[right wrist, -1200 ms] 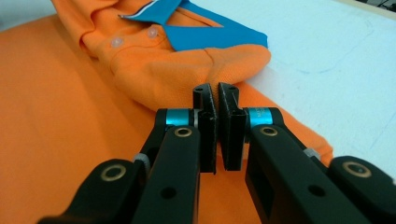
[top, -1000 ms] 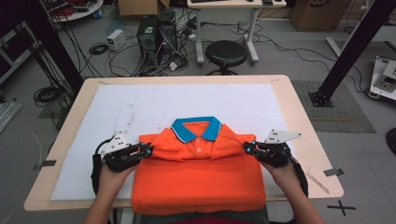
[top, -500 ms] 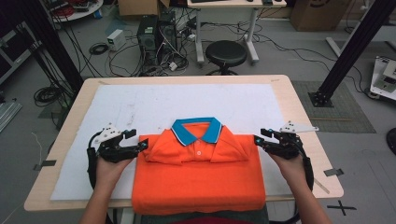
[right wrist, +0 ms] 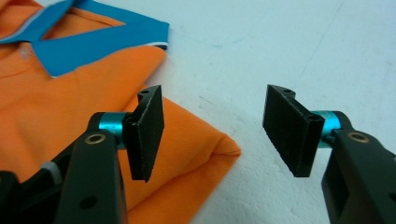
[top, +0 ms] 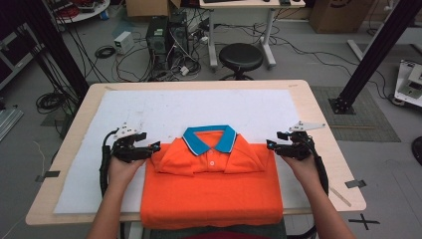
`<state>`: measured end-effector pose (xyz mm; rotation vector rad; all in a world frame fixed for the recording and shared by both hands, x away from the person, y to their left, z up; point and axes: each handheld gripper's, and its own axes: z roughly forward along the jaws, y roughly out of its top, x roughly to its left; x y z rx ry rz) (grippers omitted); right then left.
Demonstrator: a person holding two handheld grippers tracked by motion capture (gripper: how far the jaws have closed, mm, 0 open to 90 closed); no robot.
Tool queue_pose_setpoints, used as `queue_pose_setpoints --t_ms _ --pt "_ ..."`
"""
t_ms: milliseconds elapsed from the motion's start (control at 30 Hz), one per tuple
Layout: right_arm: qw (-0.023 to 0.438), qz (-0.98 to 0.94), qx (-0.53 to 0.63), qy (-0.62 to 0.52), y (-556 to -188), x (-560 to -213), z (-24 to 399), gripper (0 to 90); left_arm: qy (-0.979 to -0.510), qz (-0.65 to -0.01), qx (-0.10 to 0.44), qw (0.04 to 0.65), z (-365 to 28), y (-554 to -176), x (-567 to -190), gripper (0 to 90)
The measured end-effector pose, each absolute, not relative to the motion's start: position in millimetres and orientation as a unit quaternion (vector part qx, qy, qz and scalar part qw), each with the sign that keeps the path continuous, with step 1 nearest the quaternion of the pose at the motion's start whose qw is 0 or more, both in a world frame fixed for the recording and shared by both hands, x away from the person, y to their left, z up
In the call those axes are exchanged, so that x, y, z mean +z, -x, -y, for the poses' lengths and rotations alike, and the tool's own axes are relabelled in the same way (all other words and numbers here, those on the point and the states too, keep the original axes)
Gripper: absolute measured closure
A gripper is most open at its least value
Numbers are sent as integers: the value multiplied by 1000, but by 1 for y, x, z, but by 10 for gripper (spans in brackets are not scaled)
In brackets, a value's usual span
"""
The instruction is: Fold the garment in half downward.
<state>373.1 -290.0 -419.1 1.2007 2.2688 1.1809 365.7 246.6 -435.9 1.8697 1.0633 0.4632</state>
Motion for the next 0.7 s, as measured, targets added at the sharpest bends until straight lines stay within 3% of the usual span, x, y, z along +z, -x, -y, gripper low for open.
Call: queue_pose_setpoints --t_ms 200,300,500,700 --pt "142 -814 364 -430 -386 -435 285 372 -775 -465 161 397 -246 -373 -453 283" --pt "127 -830 331 -431 -390 -445 280 373 -780 -457 167 393 -244 -372 -453 326" --pt "123 -835 345 -410 -384 -445 279 592 -786 -445 165 396 -242 -369 -453 432" --pt "118 -832 352 -412 -382 -446 281 666 -793 -430 166 398 -239 -363 -452 569"
